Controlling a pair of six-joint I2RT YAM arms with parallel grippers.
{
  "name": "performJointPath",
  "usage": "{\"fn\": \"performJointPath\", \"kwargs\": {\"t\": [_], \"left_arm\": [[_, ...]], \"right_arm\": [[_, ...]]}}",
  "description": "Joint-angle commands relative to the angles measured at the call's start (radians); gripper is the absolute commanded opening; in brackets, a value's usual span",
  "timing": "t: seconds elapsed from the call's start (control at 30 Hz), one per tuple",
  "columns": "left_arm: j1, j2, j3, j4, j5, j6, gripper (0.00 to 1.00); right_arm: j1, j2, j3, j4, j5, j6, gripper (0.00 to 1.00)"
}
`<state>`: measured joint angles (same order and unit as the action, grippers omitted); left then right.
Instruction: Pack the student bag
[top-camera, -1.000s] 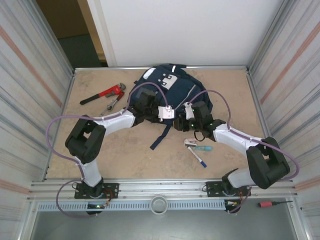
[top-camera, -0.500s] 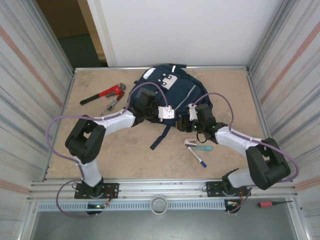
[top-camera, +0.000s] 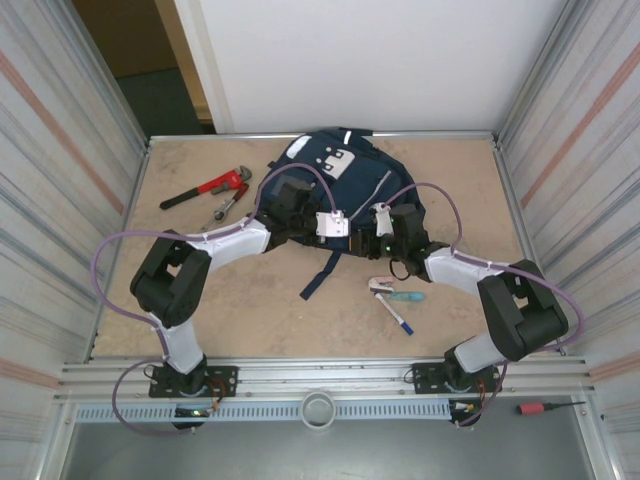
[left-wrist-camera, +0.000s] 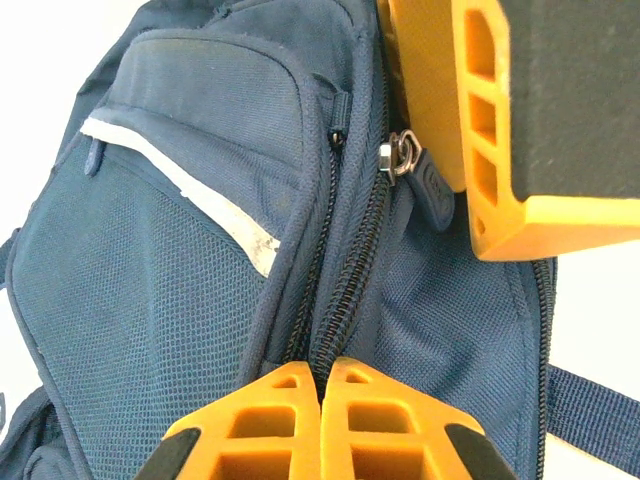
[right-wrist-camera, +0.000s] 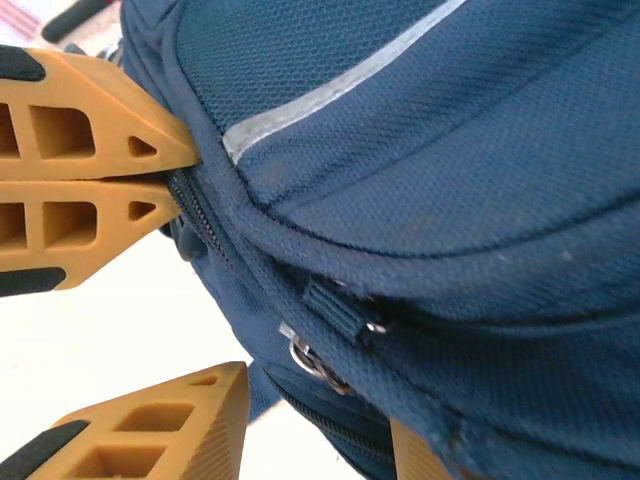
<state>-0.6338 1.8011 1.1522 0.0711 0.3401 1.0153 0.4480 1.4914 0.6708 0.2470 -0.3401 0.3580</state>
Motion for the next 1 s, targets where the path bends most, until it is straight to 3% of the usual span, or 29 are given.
{"fn": "performJointPath", "kwargs": {"t": [0.0, 0.5, 0.63, 0.77, 0.97], "left_arm": [[0.013, -0.017, 0.043, 0.020, 0.011, -0.020, 0.00], [0.013, -0.019, 0.040, 0.018, 0.013, -0.024, 0.00], [0.021, -0.017, 0.036, 0.020, 0.021, -0.030, 0.00], [0.038, -0.028, 0.026, 0.025, 0.034, -0.039, 0.00], [0.084, -0.053, -0.006, 0.048, 0.061, -0.042, 0.00]], "right_arm": [[-0.004, 0.022, 0.012, 0.096, -0.020, 0.011, 0.38], [-0.002, 0.037, -0.040, 0.239, 0.046, 0.035, 0.32], [-0.003, 0.026, -0.047, 0.227, 0.103, 0.059, 0.17], [-0.008, -0.040, -0.081, 0.157, 0.177, 0.082, 0.00], [-0.087, -0.172, -0.081, -0.139, 0.304, 0.124, 0.00]]}}
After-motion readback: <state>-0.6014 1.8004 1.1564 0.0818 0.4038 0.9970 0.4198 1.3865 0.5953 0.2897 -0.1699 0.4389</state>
